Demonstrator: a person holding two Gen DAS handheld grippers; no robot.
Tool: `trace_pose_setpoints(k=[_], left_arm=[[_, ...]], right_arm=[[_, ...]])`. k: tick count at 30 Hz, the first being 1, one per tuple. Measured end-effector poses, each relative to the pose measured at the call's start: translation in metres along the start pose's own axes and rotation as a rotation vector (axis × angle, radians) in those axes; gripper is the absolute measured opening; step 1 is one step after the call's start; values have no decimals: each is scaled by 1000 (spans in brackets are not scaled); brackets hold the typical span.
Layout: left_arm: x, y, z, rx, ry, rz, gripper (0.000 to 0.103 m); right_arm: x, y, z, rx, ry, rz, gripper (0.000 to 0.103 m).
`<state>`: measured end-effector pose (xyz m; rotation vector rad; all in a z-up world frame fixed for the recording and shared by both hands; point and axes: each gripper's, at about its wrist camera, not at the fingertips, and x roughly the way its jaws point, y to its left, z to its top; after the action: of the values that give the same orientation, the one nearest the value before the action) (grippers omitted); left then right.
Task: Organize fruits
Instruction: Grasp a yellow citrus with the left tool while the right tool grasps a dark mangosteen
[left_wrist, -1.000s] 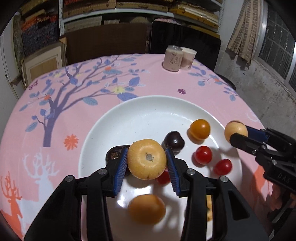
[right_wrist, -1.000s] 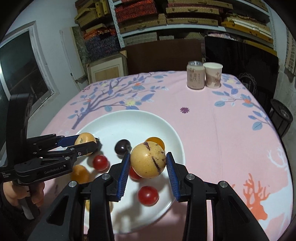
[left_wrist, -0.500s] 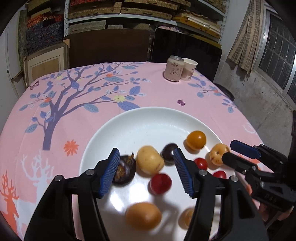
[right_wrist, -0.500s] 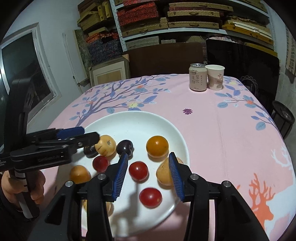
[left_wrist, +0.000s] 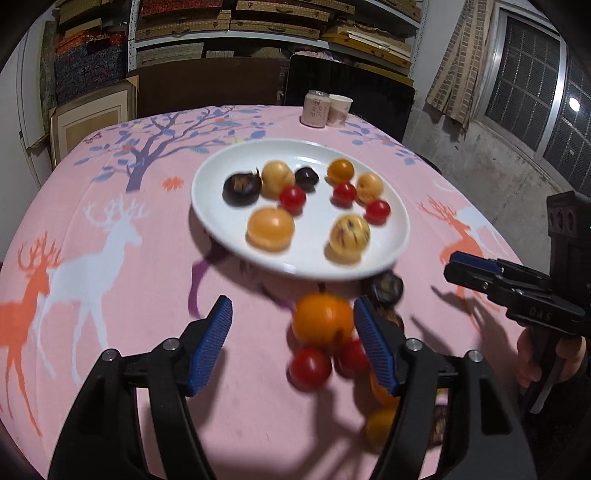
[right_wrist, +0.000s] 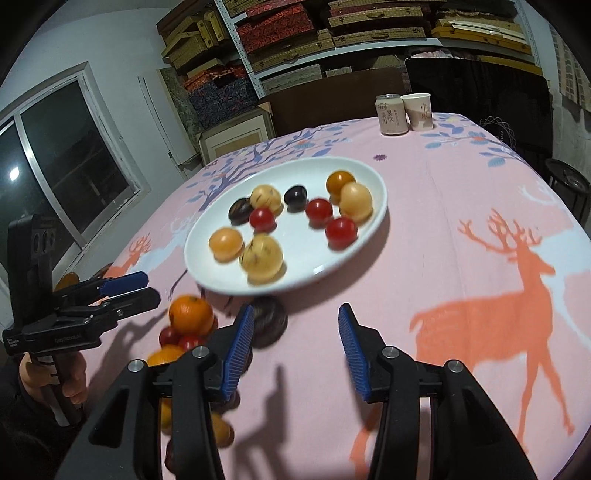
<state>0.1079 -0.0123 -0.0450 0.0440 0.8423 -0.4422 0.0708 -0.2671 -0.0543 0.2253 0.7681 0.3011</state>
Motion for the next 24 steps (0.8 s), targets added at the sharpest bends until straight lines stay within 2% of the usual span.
trace_pose_setpoints(k=[4, 7, 8, 15, 18, 24], left_arm=[[-17, -11, -34, 35, -2, -1, 66], [-25, -23, -53, 66, 7, -9, 66], [-25, -27, -57, 70, 15, -18, 66], [-21, -50, -67, 78, 45, -85, 65], [-14, -59, -73, 95, 69, -95, 59], [0, -41, -78, -34, 109, -198, 58]], right_arm=[[-6, -7, -23, 56, 0, 11, 51], [-15, -9, -30, 68, -36, 17, 53], [-18, -9, -31, 71, -46, 13, 57], [-22, -20, -35, 122, -62, 9, 57], [-23, -20, -36, 126, -71, 17, 57], [-24, -20, -36, 124, -73, 26, 57]])
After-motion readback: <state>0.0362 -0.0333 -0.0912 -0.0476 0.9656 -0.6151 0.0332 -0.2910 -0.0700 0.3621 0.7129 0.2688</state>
